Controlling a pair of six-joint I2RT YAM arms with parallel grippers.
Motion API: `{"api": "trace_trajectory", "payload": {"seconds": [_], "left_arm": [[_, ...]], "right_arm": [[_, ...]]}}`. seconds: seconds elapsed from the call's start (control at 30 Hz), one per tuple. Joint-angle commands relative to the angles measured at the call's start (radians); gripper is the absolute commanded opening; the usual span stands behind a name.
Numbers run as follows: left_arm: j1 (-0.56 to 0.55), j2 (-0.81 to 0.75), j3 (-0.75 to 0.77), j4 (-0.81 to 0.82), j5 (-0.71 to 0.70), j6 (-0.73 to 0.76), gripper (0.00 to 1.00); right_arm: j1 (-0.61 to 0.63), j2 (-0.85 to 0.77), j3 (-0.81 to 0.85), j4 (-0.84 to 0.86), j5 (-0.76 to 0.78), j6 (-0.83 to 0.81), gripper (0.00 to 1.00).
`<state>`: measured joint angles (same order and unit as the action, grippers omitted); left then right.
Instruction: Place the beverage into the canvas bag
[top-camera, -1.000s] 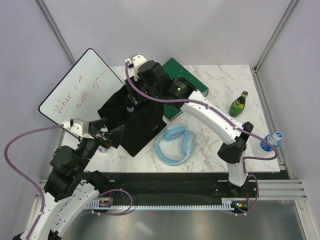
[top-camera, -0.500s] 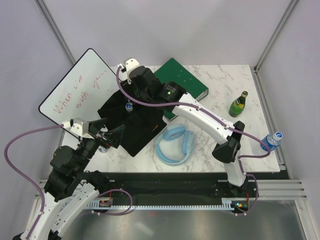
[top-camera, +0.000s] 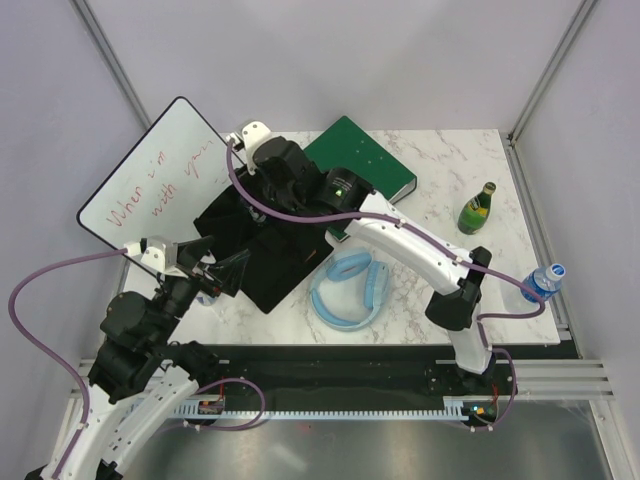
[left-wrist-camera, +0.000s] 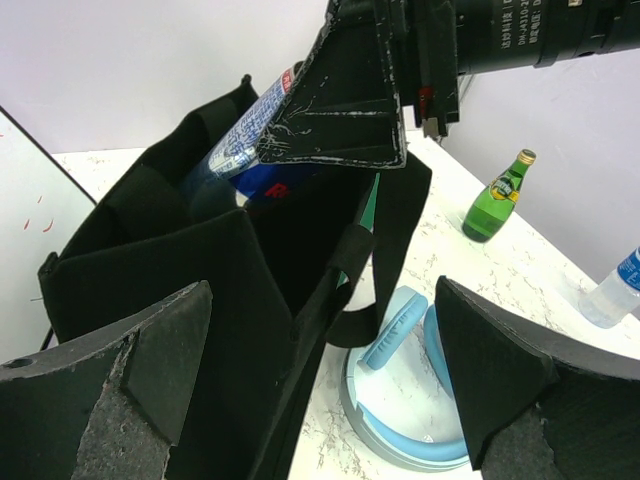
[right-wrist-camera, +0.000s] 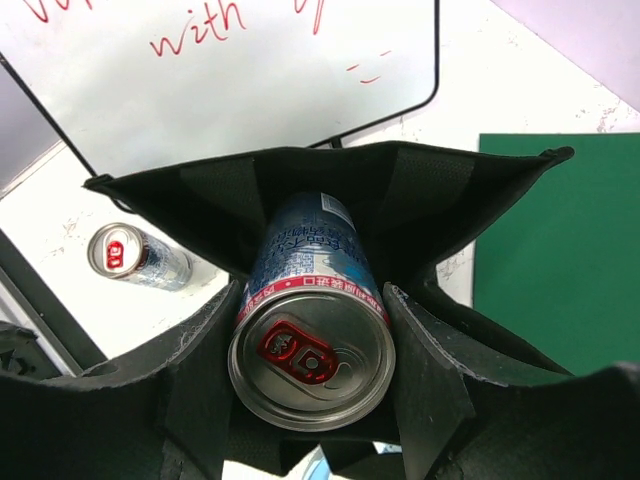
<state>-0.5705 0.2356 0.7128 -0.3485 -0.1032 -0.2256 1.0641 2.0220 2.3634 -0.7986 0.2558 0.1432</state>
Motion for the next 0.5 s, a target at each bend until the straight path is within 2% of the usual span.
{"api": "trace_trajectory", "payload": {"seconds": [0.0,0.1,0.23,0.33,0.47], "left_arm": [[0.004,0.002,-0.01,0.036,-0.018,0.023,1.0],[0.004,0.001,-0.012,0.036,-0.021,0.023,1.0],[0.004,0.007,-0.012,0.034,-0.018,0.023,1.0],[0.004,0.014,-0.015,0.032,-0.036,0.025,0.99],[0.004,0.074,0.028,-0.058,-0.196,-0.032,0.9]], "right_arm": [[0.008,-0.1,-0.009,0.09,-0.056,0.033,0.0],[0.008,-0.097,-0.044,0.075,-0.06,0.033,0.0],[0.008,-0.091,-0.066,0.044,0.104,0.006,0.0],[0.004,-0.103,-0.063,0.041,0.125,-0.002,0.0],[0.002,-0.108,-0.041,0.03,0.076,-0.002,0.0]]}}
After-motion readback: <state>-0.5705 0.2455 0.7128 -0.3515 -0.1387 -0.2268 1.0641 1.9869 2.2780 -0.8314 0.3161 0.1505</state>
